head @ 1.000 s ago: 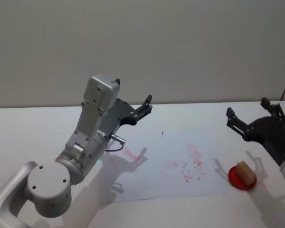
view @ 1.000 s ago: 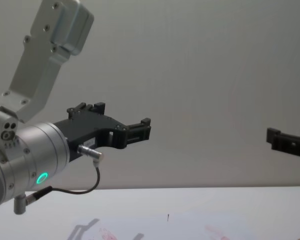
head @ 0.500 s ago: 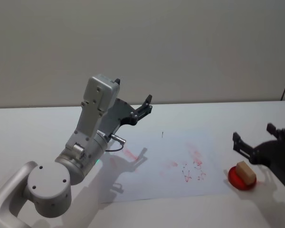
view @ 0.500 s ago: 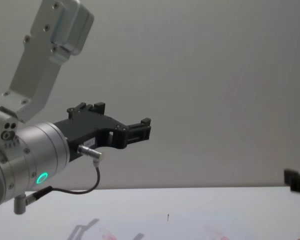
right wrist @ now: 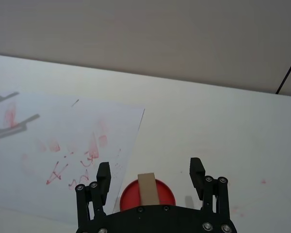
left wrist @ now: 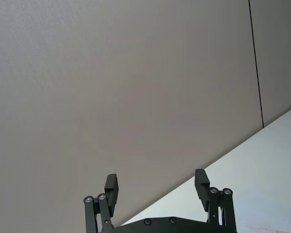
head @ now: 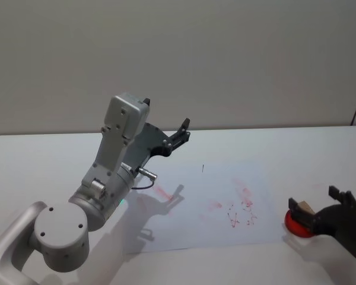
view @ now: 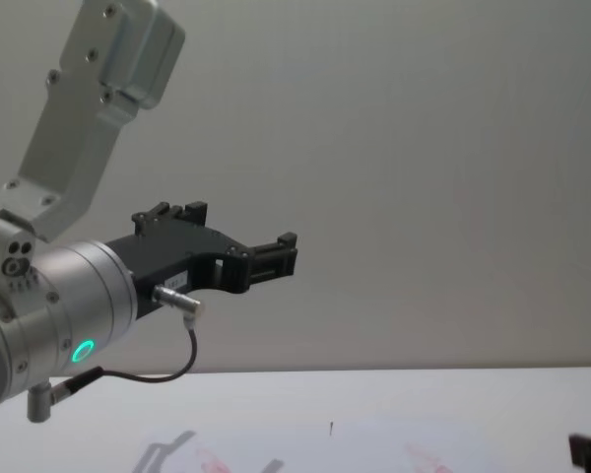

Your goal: Use the one hand to pick up the stamp and affix it onto the A4 paper.

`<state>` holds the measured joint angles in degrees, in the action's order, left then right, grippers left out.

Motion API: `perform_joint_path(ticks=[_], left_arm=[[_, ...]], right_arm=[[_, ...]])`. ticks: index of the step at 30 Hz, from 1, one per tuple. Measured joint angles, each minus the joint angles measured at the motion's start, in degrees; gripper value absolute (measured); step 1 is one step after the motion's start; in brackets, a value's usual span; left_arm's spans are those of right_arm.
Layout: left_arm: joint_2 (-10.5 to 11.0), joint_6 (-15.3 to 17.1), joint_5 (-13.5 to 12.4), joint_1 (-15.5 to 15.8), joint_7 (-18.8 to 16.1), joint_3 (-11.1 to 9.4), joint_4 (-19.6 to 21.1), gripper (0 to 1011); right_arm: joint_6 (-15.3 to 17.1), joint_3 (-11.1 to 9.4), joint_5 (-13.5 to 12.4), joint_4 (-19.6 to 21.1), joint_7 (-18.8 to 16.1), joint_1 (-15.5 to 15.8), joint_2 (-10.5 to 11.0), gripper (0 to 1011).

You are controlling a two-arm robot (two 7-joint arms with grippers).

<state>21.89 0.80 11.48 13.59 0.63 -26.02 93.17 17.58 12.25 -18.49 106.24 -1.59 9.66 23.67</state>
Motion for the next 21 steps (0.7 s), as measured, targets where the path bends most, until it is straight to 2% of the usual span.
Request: perform_joint_path(ticks=[15, 21], left_arm=[[0.0, 0.0, 0.0, 0.0, 0.0, 0.0, 0.0, 1001], [0.0, 0.0, 0.0, 0.0, 0.0, 0.0, 0.0, 1001]], right_arm=[[3.4, 0.38, 1.98, -1.89, -1.97, -0.81, -0.25, 1001], [4.04, 0.5, 2.61, -2.42, -2.43, -1.15, -0.4, 893]])
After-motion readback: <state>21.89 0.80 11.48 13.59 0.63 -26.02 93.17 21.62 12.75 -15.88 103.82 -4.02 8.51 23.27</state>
